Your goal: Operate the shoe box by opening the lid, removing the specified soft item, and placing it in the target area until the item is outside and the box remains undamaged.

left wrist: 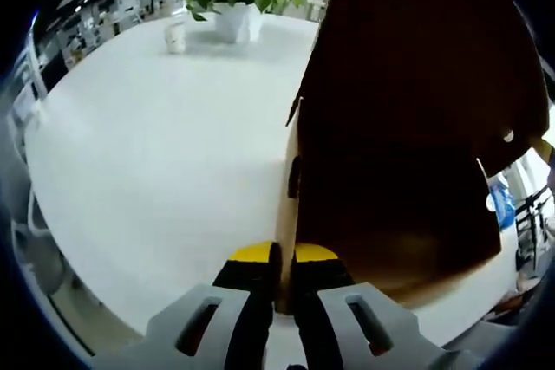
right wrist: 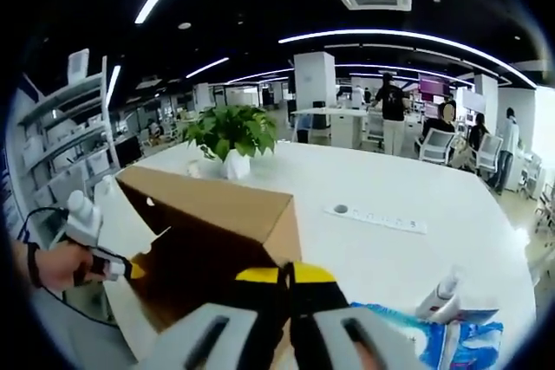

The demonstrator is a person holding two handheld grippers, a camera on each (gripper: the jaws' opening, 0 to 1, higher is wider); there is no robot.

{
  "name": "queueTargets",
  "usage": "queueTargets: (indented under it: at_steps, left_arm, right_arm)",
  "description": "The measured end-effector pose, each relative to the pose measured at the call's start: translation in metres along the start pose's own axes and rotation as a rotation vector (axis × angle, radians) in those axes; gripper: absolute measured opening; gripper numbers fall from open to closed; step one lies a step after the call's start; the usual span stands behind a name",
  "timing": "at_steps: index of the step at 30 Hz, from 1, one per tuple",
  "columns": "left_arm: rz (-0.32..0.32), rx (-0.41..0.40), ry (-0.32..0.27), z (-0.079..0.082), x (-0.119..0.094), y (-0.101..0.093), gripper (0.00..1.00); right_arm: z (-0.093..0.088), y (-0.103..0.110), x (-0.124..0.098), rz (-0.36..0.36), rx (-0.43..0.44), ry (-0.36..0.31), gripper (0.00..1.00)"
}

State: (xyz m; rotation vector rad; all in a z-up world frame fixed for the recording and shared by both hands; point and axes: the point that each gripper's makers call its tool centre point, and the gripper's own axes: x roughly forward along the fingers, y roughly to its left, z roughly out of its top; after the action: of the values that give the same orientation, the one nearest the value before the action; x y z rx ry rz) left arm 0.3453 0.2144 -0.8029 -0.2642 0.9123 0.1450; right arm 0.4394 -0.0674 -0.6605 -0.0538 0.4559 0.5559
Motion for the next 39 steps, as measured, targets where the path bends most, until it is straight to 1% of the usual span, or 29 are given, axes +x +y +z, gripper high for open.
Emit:
queueTargets:
  at_steps: [2,7,11,13,15,16,19,24,33,39]
  left_arm:
    - [-0.004,-0.004,-0.002,-0.001,-0.002,-0.001,0.03]
    - [-0.021,-0.009,-0.01,0.0,-0.002,-0.001,0.04]
    - [-0.035,0.013,-0.017,0.0,0.0,-0.001,0.04]
    - [-0.05,0.002,-0.024,0.001,0.0,0.0,0.05]
    - [-0.073,-0.027,-0.028,0.002,0.002,0.001,0.06]
    - [-0.085,-0.044,-0.026,0.002,0.002,0.001,0.06]
    - [-0.086,-0.026,-0.024,0.002,0.002,0.001,0.07]
    - [-0.099,-0.035,-0.02,0.0,-0.003,-0.002,0.07]
    - [-0.123,-0.032,-0.007,-0.001,-0.006,-0.006,0.08]
    - [-0.137,-0.014,0.012,-0.003,-0.008,-0.008,0.08]
  right_arm:
    - [-0.003,-0.001,0.0,-0.005,0.003,-0.005,0.0]
    - [-0.005,0.0,-0.003,-0.007,0.008,-0.013,0.0]
    - [-0.009,0.002,-0.006,-0.006,-0.006,-0.016,0.0]
    - [-0.012,0.002,-0.006,-0.006,-0.01,-0.019,0.0]
    - [-0.015,0.004,-0.008,-0.005,-0.009,-0.025,0.0]
    - [-0.017,0.005,-0.009,-0.004,-0.011,-0.025,0.0]
    - [-0.024,0.007,-0.012,0.002,-0.014,-0.024,0.0]
    - [-0.032,0.009,-0.015,0.0,-0.02,-0.019,0.0]
    - [-0.037,0.012,-0.016,-0.008,-0.003,-0.024,0.0]
    - [-0.04,0.013,-0.017,-0.01,0.001,-0.026,0.0]
